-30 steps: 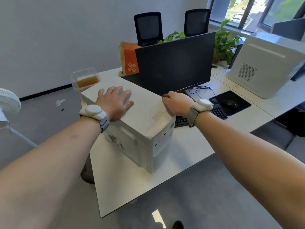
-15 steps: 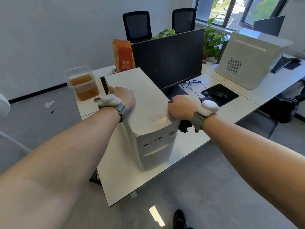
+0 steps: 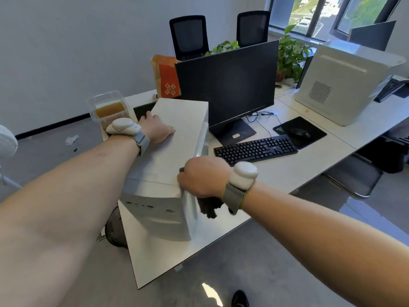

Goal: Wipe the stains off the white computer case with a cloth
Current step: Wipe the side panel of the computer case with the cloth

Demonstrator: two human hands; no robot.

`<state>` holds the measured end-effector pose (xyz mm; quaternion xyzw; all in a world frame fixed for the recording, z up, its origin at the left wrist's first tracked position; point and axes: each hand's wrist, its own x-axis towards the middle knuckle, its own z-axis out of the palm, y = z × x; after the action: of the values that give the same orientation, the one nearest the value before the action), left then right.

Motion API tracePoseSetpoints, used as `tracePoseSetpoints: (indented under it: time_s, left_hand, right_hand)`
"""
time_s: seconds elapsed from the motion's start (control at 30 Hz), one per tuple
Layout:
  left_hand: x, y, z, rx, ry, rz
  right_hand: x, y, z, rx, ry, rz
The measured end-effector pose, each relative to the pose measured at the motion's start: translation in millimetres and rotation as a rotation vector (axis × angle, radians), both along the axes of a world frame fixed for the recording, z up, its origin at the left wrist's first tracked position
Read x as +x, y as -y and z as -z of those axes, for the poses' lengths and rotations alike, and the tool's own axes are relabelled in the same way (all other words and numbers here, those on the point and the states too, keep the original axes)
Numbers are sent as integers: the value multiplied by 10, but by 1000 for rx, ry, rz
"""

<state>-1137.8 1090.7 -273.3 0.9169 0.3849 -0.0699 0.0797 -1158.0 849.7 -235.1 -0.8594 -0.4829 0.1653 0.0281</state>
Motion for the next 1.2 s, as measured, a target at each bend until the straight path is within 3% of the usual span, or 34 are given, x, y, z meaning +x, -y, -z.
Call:
tracePoseSetpoints:
  time_s: [0.23, 0.43, 0.53, 0.67, 0.97, 1.07, 1.2]
  left_hand:
    - [103, 215, -105, -25, 36, 114]
    - [120, 370, -140, -17, -143, 397]
    - [65, 415, -74, -27, -156, 403]
    - [-41, 375, 58, 2, -103, 391]
    - [9, 397, 122, 82, -54, 288]
    - [100, 395, 151, 77, -32, 201]
    - [171, 410, 128, 123, 9, 132]
  right_hand:
    - [-471, -400, 185, 87, -143, -239]
    - [-551, -639, 357, 258, -449, -232]
    - [-465, -641, 426, 442, -613, -201]
    - [-215, -433, 420, 452, -655, 11]
    - [907, 132, 188, 890, -264, 571]
    - [1136, 262, 278, 960, -277, 756]
    - [1127, 341, 469, 1053, -387, 831]
